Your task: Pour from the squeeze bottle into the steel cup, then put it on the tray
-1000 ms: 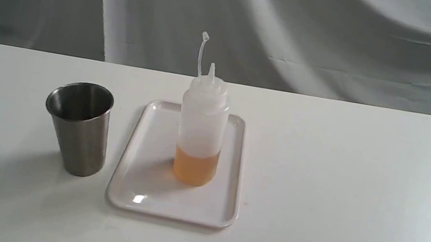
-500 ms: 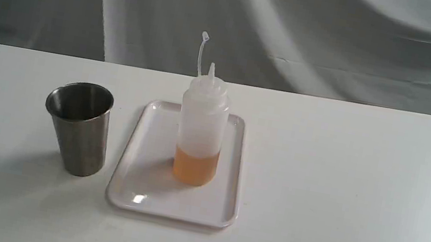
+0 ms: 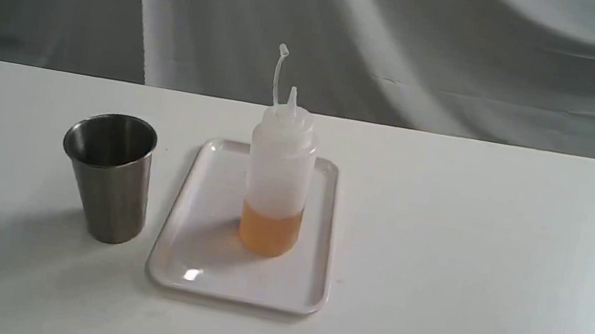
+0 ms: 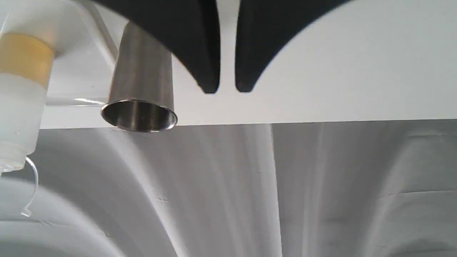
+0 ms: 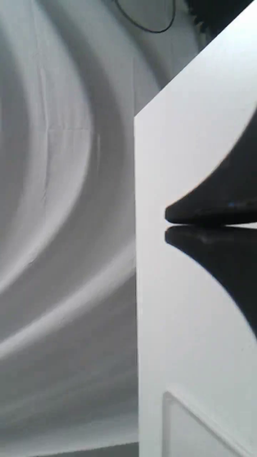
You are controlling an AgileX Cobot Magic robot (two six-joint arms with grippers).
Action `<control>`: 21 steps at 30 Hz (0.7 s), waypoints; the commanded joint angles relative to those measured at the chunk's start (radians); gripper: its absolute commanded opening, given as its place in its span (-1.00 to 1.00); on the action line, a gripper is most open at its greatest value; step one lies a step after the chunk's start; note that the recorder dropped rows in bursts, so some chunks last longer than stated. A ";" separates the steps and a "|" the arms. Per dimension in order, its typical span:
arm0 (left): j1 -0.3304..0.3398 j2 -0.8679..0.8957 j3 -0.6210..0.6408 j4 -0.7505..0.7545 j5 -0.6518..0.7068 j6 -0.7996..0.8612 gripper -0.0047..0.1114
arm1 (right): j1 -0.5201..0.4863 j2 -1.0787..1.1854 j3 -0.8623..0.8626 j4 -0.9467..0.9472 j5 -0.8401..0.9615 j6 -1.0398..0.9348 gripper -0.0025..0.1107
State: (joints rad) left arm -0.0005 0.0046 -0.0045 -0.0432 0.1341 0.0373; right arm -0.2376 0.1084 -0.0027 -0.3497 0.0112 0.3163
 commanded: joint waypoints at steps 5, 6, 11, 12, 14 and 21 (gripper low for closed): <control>0.001 -0.005 0.004 -0.003 -0.002 -0.004 -0.78 | -0.009 -0.094 0.003 -0.088 0.139 0.001 -0.96; 0.001 -0.005 0.004 -0.003 -0.002 -0.004 -0.78 | -0.009 -0.105 0.003 -0.083 0.167 0.003 -0.96; 0.001 -0.005 0.004 -0.003 -0.002 -0.004 -0.78 | -0.009 -0.108 0.003 -0.058 0.279 0.003 -0.96; 0.001 -0.005 0.004 -0.003 -0.002 -0.004 -0.78 | -0.009 -0.108 0.003 -0.052 0.313 0.003 -0.96; 0.001 -0.005 0.004 -0.003 -0.002 -0.001 -0.78 | -0.009 -0.108 0.003 -0.042 0.346 0.003 -0.96; 0.001 -0.005 0.004 -0.003 -0.002 -0.001 -0.78 | -0.009 -0.108 0.003 -0.046 0.341 -0.022 -0.96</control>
State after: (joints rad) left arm -0.0005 0.0046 -0.0045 -0.0432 0.1341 0.0373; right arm -0.2392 0.0059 -0.0027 -0.4016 0.3455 0.3070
